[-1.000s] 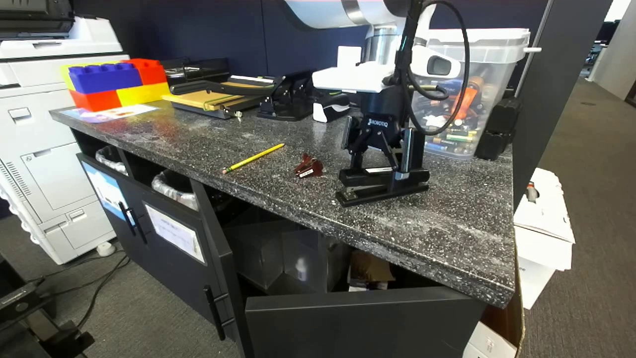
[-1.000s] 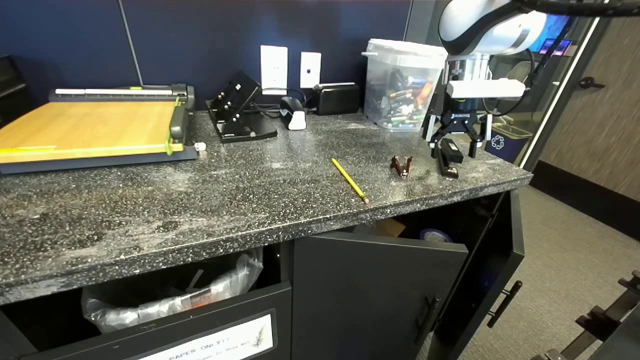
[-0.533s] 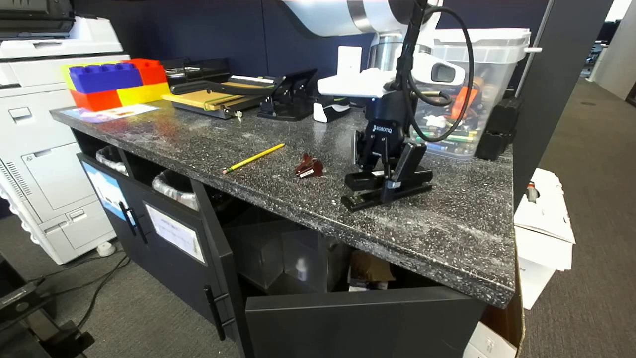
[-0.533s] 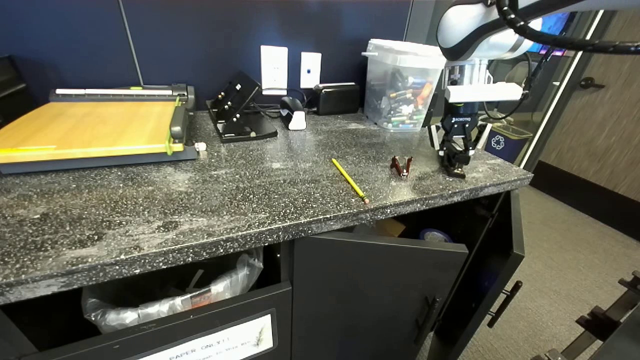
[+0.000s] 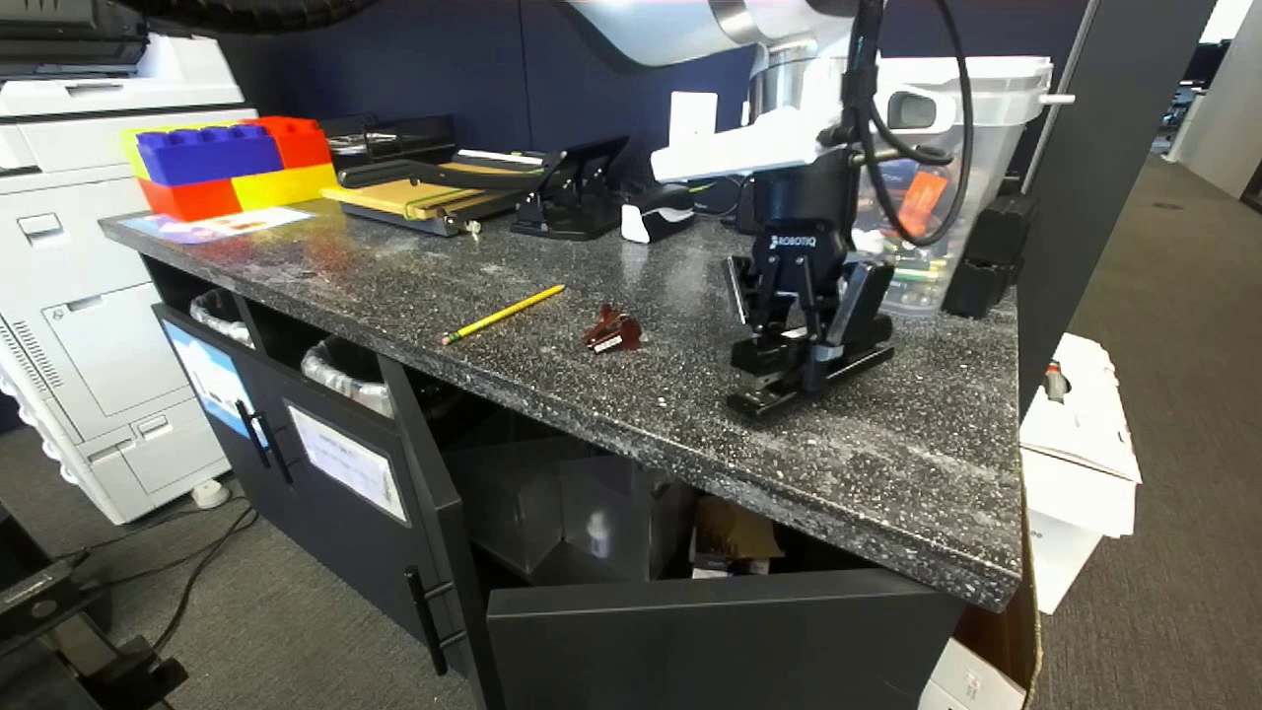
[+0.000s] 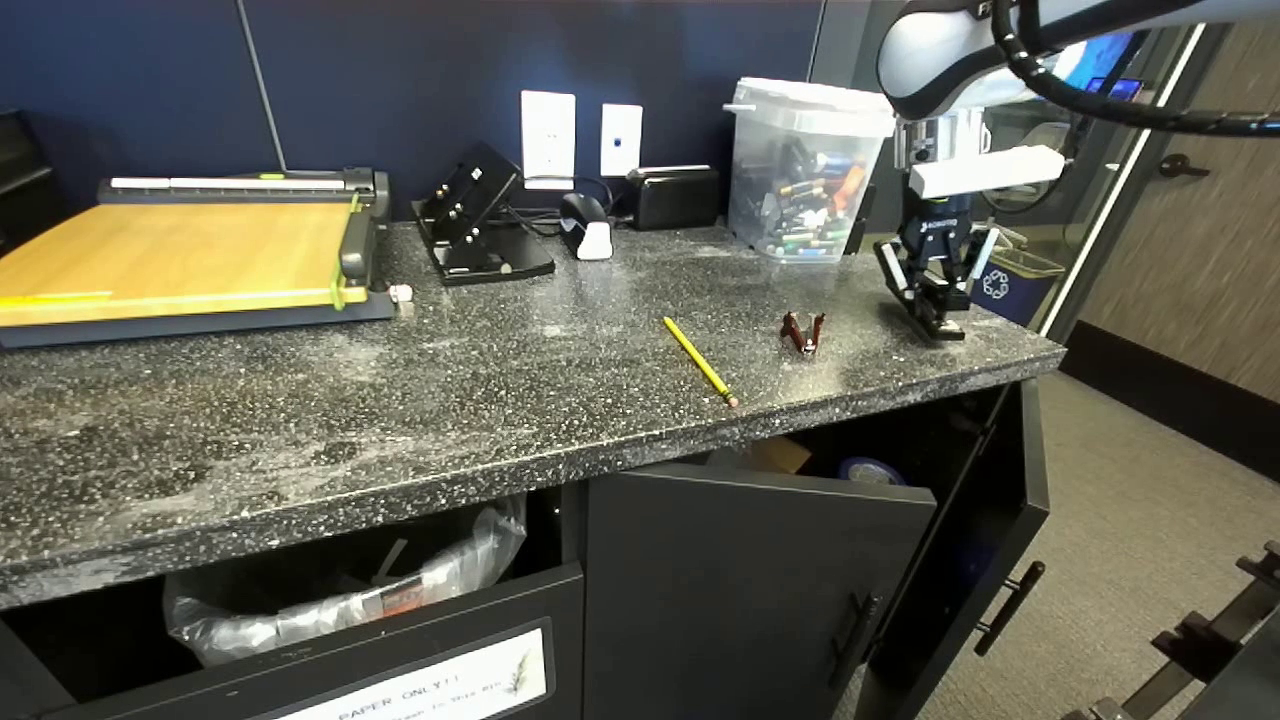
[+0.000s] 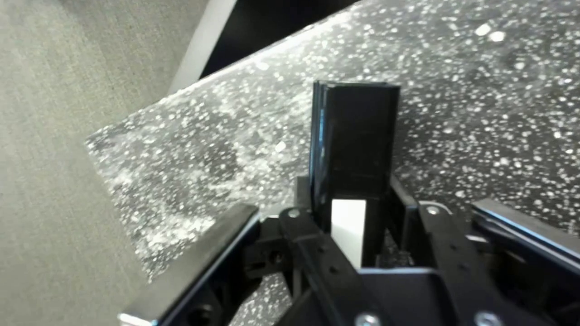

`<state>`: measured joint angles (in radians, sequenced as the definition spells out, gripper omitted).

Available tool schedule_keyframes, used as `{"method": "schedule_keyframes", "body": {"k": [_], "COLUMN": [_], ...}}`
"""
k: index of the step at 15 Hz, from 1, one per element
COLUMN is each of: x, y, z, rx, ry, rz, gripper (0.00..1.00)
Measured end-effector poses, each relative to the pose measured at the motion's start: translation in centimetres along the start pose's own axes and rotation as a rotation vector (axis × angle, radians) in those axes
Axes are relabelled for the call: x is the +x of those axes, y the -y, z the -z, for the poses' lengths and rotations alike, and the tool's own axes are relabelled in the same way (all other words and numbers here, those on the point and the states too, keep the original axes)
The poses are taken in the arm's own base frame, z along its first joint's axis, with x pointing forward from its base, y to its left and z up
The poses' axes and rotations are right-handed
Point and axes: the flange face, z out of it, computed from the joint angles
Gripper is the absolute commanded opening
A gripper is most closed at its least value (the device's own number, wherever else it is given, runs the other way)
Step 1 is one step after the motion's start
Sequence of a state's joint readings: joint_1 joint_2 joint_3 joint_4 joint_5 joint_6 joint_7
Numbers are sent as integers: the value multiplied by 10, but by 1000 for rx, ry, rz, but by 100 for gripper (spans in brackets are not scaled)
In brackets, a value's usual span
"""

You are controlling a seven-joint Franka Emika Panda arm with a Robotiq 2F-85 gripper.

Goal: Move the stapler to the right

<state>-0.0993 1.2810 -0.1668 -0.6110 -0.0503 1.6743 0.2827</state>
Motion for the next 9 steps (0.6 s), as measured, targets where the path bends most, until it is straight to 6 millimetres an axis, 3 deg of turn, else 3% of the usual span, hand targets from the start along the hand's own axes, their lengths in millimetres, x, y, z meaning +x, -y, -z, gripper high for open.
{"method": "schedule_keyframes", "body": {"k": [5,9], "x": [6,7], "y": [-38,-35], "z": [23,9], "rx": [-118,-128], "ry": [-13,11], "rz": [233,444], "gripper": [16,16]}}
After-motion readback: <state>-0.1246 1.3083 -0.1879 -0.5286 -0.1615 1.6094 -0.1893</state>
